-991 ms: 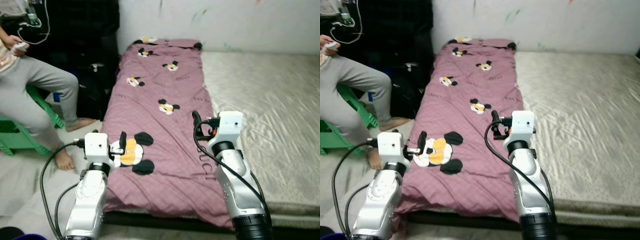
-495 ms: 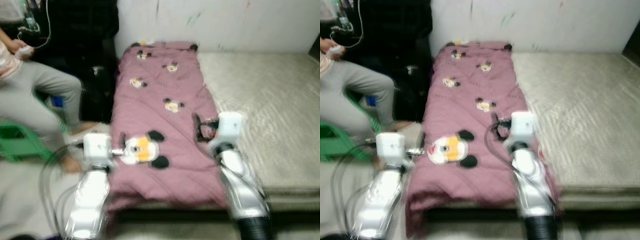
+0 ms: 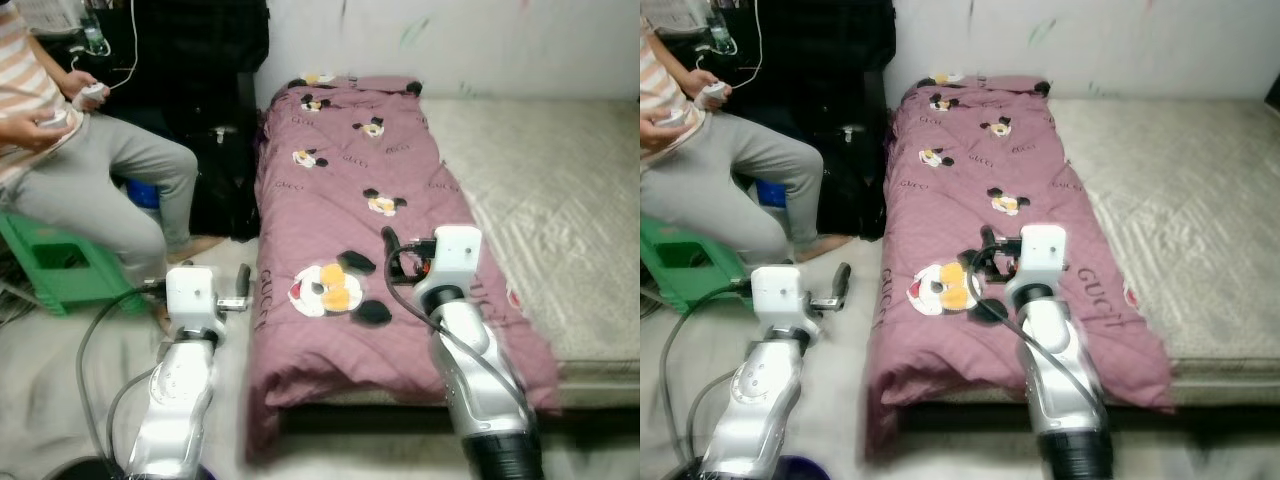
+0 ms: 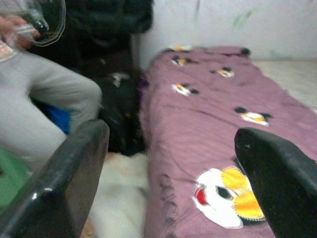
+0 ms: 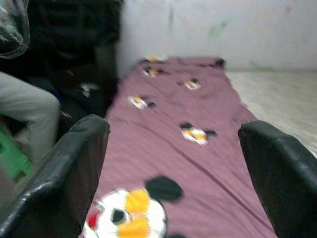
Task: Clean up the room
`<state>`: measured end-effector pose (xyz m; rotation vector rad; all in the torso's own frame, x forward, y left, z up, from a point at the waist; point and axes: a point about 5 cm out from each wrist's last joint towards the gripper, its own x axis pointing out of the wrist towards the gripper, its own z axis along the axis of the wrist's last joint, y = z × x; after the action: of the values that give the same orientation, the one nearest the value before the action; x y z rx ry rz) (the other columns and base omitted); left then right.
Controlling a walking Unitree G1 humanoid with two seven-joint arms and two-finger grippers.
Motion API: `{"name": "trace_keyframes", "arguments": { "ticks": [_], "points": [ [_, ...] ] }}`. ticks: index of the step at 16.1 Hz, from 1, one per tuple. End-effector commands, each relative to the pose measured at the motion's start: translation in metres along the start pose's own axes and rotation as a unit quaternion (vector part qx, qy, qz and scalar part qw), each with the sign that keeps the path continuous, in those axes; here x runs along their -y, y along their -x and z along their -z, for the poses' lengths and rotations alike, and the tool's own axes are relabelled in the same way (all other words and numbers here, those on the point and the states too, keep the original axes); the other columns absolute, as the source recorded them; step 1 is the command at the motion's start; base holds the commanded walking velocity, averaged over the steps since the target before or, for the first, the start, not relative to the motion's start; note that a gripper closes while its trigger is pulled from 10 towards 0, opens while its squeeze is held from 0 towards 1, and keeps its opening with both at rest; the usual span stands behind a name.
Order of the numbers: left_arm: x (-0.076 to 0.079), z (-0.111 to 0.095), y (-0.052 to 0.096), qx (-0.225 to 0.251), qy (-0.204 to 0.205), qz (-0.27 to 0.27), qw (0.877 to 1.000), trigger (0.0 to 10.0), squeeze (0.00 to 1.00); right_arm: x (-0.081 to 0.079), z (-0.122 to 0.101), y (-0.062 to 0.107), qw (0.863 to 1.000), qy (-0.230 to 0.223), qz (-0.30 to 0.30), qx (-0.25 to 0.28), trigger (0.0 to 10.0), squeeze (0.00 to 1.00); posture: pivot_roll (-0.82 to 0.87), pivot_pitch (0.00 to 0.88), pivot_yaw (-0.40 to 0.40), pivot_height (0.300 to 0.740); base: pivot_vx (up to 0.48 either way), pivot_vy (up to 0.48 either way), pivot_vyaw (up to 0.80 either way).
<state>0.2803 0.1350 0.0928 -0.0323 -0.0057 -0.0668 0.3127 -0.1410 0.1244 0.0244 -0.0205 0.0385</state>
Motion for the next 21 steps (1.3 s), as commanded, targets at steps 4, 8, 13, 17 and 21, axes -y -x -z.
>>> {"name": "trace_keyframes", "arguments": {
  "ticks": [4, 8, 13, 17, 21],
  "points": [
    [-0.0075, -0.0055, -0.0026, 0.010, -0.003, -0.009, 1.000, 10.0, 0.00, -0.0089, -0.0043, -0.0011, 1.000, -0.009, -0.017, 0.009, 10.0, 0.00, -0.04, 0.019, 0.013, 0.740, 0.000, -0.202, 0.00],
    [-0.0085, -0.0055, -0.0031, 0.015, 0.004, -0.013, 1.000, 10.0, 0.00, -0.0074, -0.0029, -0.0022, 1.000, -0.006, -0.016, 0.007, 10.0, 0.00, -0.04, 0.016, 0.010, 0.740, 0.000, -0.240, 0.00],
    [-0.0079, -0.0050, -0.0029, 0.014, 0.009, -0.015, 1.000, 10.0, 0.00, -0.0068, -0.0004, -0.0011, 1.000, -0.004, -0.017, 0.003, 10.0, 0.00, -0.04, 0.021, 0.009, 0.740, 0.000, 0.000, 0.00],
    [-0.0074, -0.0054, -0.0025, 0.017, 0.010, -0.010, 1.000, 10.0, 0.00, -0.0064, 0.0013, -0.0001, 1.000, -0.003, -0.017, 0.000, 10.0, 0.00, -0.04, 0.023, 0.011, 0.740, 0.000, 0.000, 0.00],
    [-0.0048, -0.0095, -0.0004, 0.031, 0.007, 0.017, 0.999, 10.0, 0.00, -0.0075, 0.0016, 0.0006, 1.000, -0.017, -0.016, 0.003, 10.0, 0.00, -0.03, 0.028, 0.014, 0.740, 0.137, 0.000, 0.00]
  ]
}}
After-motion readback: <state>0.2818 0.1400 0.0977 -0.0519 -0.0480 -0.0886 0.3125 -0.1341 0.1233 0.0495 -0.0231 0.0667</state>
